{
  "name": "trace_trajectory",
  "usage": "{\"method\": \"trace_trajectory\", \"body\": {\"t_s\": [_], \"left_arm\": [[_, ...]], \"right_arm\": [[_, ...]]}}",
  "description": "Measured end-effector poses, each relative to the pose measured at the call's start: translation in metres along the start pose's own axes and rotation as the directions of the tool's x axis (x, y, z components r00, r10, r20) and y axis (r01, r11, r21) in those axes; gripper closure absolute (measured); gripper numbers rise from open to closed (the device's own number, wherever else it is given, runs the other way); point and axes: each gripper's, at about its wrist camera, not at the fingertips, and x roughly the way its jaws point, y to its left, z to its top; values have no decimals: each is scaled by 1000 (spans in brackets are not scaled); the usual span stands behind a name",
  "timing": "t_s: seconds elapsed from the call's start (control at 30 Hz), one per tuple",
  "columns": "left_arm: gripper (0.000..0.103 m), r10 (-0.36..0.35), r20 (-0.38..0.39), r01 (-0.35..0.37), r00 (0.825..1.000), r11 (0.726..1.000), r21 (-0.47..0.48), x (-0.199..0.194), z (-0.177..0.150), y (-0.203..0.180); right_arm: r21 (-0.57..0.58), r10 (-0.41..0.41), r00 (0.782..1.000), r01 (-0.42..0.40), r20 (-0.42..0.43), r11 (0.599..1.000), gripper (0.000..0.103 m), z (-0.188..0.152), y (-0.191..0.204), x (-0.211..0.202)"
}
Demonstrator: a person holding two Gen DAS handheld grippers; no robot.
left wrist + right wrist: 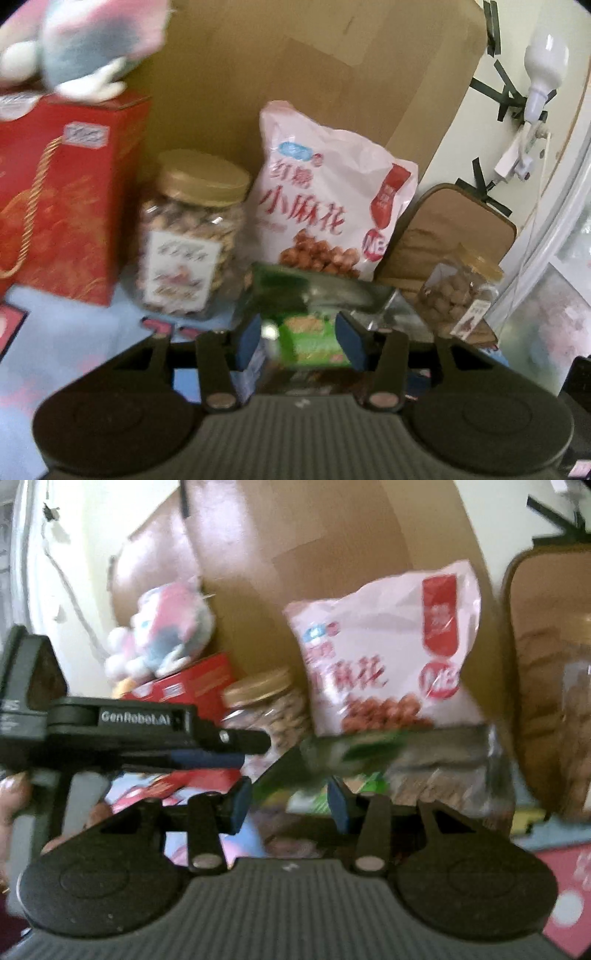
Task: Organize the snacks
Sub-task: 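Lower the green packet into the black box and open the left tool, then grasp the salted peanut bag with the left tool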
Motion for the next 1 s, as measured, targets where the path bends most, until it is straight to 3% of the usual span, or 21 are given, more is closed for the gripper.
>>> {"method": "trace_trajectory", "body": {"t_s": [0.13,0.23,0.33,0.4,0.53,0.57,0.6,0.67,1.0], "left_arm": [[52,17,-66,-18,998,1000,-13,-5,-23,28],[26,26,-118,-31,993,999,-37,-1,-39,44],[22,16,-146,-20,989,999,-28,7,-53,51],[25,-2,-166,-5,986,999,-40,13,-59,53],[46,-13,-166,11,986,1000,-11,17,-70,45],[55,8,-162,-8,987,1000,5,16,-71,42],[57,13,-162,-12,987,1000,7,14,-73,41],[62,2,-159,-5,987,1000,-23,7,-74,43],[62,-50,-63,47,997,998,-43,-32,-52,24]], "right_arm": [[43,29,996,-26,-79,999,55,-21,7,-4],[57,25,989,-17,-143,998,55,-35,11,5],[53,4,974,8,-228,999,54,-45,13,20],[42,-2,961,14,-276,999,49,-51,15,30],[3,-5,959,6,-283,1000,45,-56,26,41],[-8,-5,959,3,-283,1000,47,-56,29,43],[-31,-21,961,13,-275,999,47,-58,34,44],[-85,-50,962,28,-268,996,63,-60,42,46],[-167,-28,994,10,-104,986,70,-46,60,15]]}}
